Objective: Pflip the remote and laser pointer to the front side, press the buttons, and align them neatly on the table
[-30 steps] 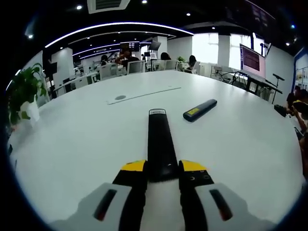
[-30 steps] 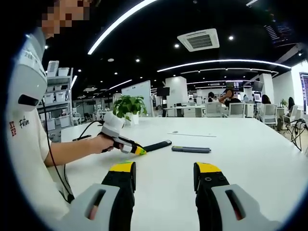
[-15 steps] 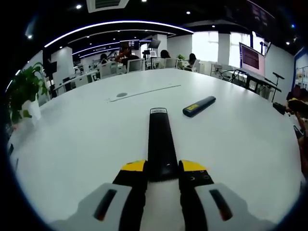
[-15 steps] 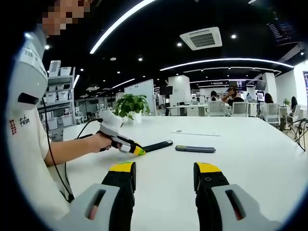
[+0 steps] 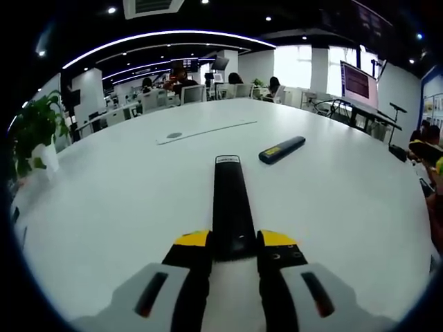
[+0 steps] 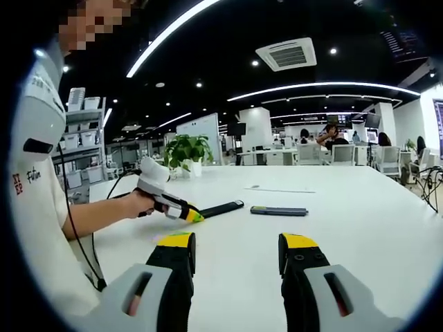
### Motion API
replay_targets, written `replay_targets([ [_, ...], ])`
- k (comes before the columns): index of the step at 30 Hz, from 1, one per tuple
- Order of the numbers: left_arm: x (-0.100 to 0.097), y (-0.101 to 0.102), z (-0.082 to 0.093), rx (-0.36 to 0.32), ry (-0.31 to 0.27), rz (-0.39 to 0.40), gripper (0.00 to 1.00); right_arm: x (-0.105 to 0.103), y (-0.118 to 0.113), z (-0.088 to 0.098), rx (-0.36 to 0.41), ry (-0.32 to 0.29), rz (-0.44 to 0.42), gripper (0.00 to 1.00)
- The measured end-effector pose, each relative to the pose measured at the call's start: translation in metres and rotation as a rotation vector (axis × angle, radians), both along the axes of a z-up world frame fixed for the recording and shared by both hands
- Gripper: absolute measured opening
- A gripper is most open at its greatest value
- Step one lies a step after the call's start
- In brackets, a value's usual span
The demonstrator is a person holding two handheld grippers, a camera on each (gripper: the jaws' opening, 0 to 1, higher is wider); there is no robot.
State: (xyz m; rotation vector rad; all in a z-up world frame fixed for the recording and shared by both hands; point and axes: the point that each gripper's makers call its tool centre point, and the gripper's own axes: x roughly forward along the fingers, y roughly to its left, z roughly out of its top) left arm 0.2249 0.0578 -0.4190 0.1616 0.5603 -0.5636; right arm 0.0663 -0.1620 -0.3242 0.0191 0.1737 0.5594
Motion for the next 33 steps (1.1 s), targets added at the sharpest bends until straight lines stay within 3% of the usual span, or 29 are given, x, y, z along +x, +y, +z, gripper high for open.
replay_targets([
  [33, -0.015, 0.003, 0.0, 0.012, -0.018, 0.032, 0.28, -0.007, 0.0, 0.004, -0.003, -0.021, -0.005, 0.49],
])
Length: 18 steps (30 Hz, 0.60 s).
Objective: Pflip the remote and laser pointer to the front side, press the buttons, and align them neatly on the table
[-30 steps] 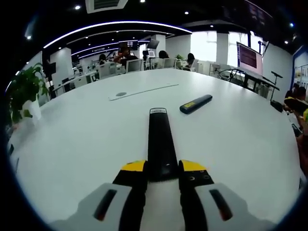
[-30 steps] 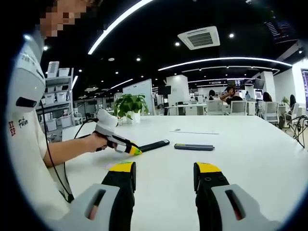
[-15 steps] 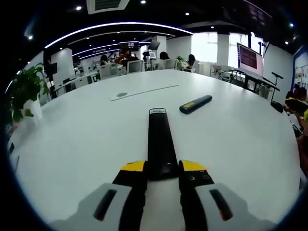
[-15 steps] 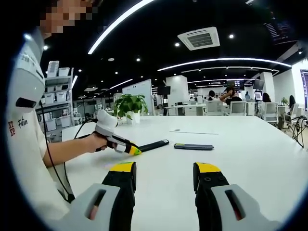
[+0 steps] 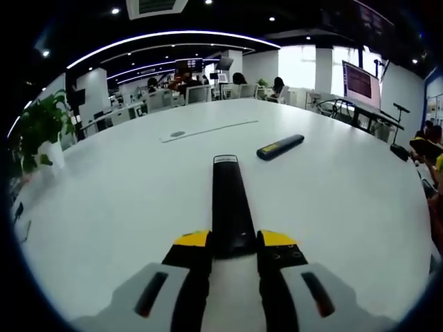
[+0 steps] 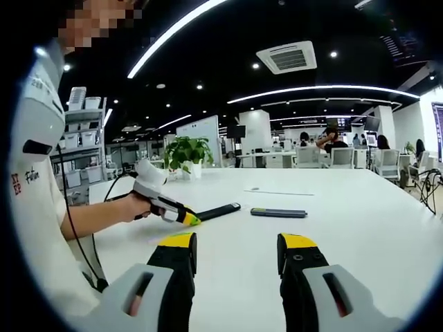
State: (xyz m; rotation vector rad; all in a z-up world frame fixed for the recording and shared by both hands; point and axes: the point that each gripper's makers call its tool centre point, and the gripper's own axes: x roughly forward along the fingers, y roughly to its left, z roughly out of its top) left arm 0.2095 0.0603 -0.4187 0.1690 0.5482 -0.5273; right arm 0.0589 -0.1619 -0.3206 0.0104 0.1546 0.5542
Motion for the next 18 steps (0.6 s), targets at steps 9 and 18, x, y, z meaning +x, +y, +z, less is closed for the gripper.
replay_targets([
  [9, -0.0059, -0.0007, -0.0001, -0.007, 0.015, 0.004, 0.27, -0.0006, 0.0006, 0.0001, 0.002, -0.003, 0.002, 0.49],
  [18, -0.0022, -0.0019, 0.0003, -0.011, 0.001, 0.009, 0.28, 0.001, 0.0026, 0.0013, -0.008, -0.002, 0.0, 0.49],
])
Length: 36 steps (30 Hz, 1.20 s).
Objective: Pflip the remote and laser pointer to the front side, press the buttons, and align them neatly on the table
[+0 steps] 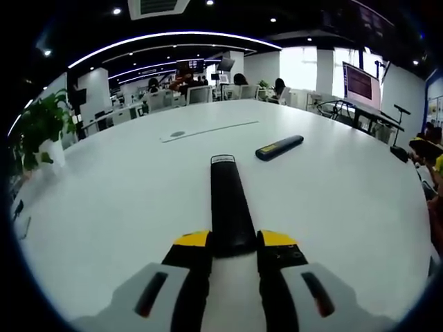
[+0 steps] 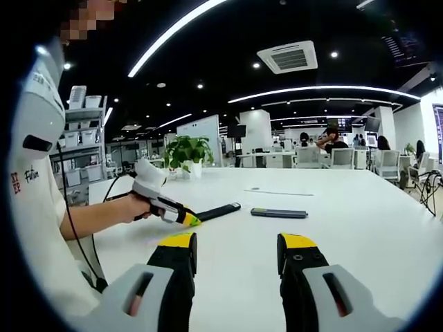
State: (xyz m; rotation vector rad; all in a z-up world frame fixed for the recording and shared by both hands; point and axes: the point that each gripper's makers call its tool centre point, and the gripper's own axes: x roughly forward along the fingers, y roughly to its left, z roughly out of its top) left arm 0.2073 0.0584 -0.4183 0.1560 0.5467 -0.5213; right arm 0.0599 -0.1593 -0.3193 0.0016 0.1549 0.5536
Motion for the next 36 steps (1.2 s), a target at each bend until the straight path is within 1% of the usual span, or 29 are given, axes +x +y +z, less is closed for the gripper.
replay_targets([
  [7, 0.006, -0.001, 0.0, 0.005, -0.009, -0.02, 0.28, 0.0, -0.003, -0.002, -0.003, 0.006, -0.012, 0.49],
  [10, 0.008, -0.002, 0.0, 0.016, -0.025, -0.031, 0.29, 0.001, -0.002, -0.001, -0.001, 0.006, -0.011, 0.49],
  [13, 0.01, -0.002, -0.001, -0.012, -0.002, -0.02, 0.28, 0.003, 0.0, -0.002, -0.004, 0.006, -0.009, 0.49],
  [21, 0.006, -0.002, -0.002, -0.006, 0.004, -0.03, 0.28, 0.007, 0.0, -0.005, -0.001, 0.017, -0.015, 0.49],
  [23, 0.003, -0.002, -0.001, -0.018, 0.023, -0.03, 0.28, 0.008, 0.001, -0.007, 0.0, 0.02, -0.015, 0.49],
  [24, -0.001, -0.004, 0.0, -0.045, 0.044, -0.032, 0.28, 0.008, 0.002, -0.007, -0.001, 0.022, -0.014, 0.49],
  [25, -0.001, -0.003, 0.0, -0.045, 0.042, -0.032, 0.28, 0.009, 0.002, -0.008, -0.003, 0.022, -0.012, 0.49],
  [29, -0.006, -0.002, -0.001, -0.013, 0.04, -0.043, 0.28, 0.011, 0.005, -0.007, -0.002, 0.02, -0.006, 0.49],
  [31, -0.008, -0.001, -0.001, 0.014, 0.03, -0.052, 0.28, 0.011, 0.006, -0.007, -0.003, 0.021, -0.003, 0.49],
  [33, -0.011, -0.001, -0.001, 0.012, 0.035, -0.051, 0.28, 0.012, 0.007, -0.008, -0.004, 0.021, -0.001, 0.49],
  [36, -0.01, 0.001, 0.0, 0.011, 0.032, -0.054, 0.28, 0.012, 0.007, -0.009, -0.003, 0.025, -0.001, 0.49],
])
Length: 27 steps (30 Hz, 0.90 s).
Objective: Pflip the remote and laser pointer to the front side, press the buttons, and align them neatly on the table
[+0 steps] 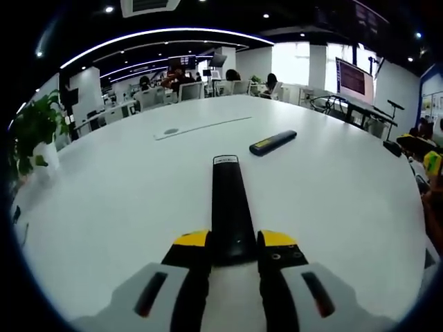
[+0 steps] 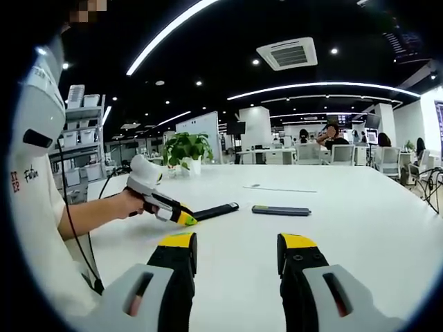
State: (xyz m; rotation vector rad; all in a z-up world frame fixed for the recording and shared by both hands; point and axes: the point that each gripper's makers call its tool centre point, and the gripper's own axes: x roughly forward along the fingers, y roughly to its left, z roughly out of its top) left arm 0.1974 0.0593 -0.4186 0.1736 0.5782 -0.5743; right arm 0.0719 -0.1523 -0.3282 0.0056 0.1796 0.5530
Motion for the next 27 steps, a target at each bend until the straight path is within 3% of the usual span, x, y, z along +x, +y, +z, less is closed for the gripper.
replay_targets([
  [19, -0.008, -0.003, 0.003, -0.017, -0.049, -0.024, 0.29, 0.0, 0.012, -0.001, -0.006, 0.007, 0.028, 0.49],
  [27, -0.009, -0.002, 0.002, -0.025, -0.037, -0.023, 0.28, 0.001, 0.014, 0.001, 0.0, -0.001, 0.031, 0.49],
])
